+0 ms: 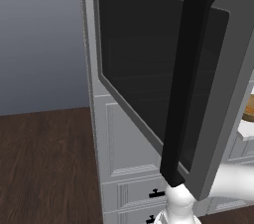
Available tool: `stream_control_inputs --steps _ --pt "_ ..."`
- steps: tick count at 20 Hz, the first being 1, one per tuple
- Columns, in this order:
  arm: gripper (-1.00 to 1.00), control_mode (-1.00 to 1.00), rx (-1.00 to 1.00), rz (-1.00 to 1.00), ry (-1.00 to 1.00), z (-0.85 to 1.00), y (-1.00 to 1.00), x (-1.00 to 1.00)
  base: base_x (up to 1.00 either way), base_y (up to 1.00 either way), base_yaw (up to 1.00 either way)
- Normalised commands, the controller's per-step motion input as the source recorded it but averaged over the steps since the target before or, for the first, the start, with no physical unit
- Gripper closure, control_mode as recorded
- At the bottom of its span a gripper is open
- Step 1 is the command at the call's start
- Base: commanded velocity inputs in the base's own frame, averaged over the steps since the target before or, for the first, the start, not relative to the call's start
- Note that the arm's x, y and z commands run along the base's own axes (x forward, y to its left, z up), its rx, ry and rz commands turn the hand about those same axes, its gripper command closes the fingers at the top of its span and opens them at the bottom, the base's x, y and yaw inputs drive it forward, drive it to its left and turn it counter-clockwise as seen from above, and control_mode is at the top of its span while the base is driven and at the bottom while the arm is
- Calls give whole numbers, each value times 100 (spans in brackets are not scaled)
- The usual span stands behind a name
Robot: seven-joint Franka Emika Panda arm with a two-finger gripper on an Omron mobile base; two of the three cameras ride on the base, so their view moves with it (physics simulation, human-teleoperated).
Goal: Open the microwave, place the bowl with waffle inside the microwave, then close the microwave door and turn it on.
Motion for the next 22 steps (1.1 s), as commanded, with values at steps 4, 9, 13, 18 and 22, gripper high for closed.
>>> stream_control_inputs --steps 4,9,13,18,22 --pt "-100 -100 0 0 8 -45 -7 6 0 0 0" --pt "-100 -100 1 -4 4 -42 0 37 0 0 0" --pt "-100 -100 1 -6 0 -15 -1 46 0 0 0" --pt "-100 -100 0 -6 2 -37 -3 35 0 0 0" --pt "-100 -100 0 -14 3 -31 -19 32 0 0 0"
